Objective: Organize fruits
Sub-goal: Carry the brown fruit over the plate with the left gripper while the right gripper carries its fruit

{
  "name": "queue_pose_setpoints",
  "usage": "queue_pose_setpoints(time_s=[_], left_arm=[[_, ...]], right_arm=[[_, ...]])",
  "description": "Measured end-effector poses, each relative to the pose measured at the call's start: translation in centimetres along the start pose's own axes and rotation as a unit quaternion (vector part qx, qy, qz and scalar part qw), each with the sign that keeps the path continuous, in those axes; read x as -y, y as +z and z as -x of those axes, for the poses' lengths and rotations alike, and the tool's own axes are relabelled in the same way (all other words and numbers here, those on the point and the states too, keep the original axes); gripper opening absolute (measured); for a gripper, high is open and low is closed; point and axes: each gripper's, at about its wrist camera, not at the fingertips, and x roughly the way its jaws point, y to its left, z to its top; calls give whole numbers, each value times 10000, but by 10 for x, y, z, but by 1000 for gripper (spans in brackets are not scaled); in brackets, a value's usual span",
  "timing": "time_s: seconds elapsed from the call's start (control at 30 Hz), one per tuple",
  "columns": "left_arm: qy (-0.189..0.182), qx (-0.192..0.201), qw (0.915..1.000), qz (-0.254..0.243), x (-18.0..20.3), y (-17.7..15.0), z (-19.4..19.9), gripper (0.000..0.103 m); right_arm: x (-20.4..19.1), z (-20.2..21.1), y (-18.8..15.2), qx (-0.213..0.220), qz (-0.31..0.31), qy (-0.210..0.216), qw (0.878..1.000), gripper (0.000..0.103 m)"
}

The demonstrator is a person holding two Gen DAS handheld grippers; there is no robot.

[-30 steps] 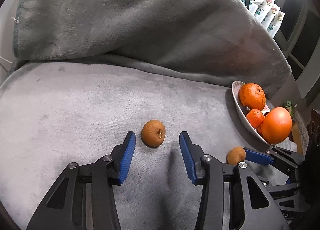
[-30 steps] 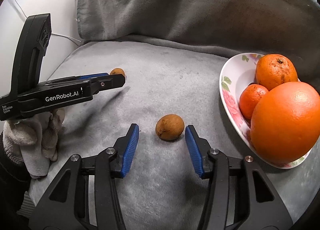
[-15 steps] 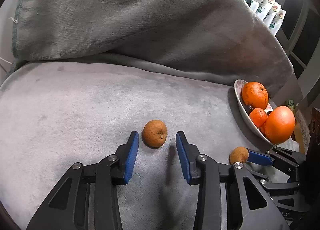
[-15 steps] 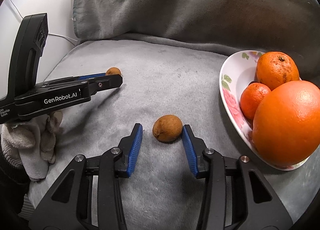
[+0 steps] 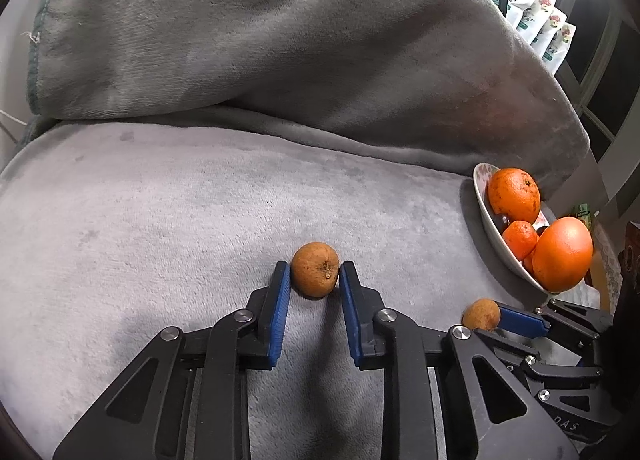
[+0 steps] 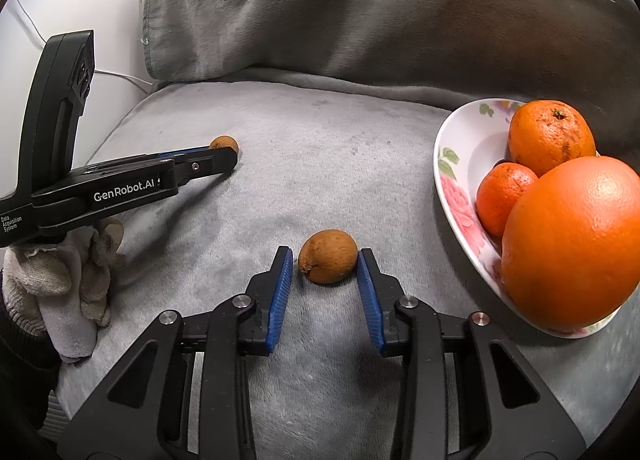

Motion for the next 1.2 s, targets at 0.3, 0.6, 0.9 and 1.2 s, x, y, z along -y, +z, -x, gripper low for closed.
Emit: queue_pose_setpoints(time_s=[0.3, 0.6, 0.9, 1.2], left_arm=[[4, 73, 10000, -66, 2, -3, 7, 23], [-23, 186, 9997, -130, 6, -2, 20, 23], [-167, 362, 9989, -260, 21, -5, 43, 23], [-388, 565, 9963, -521, 51, -3, 62, 23]], right_arm=[[3, 0, 0, 13, -54, 38, 10000, 31], [1, 8, -1, 104, -74, 90, 9999, 31], [1, 36, -3, 365, -56, 211, 9991, 31], [17, 75, -11, 684, -166, 192, 9973, 31]])
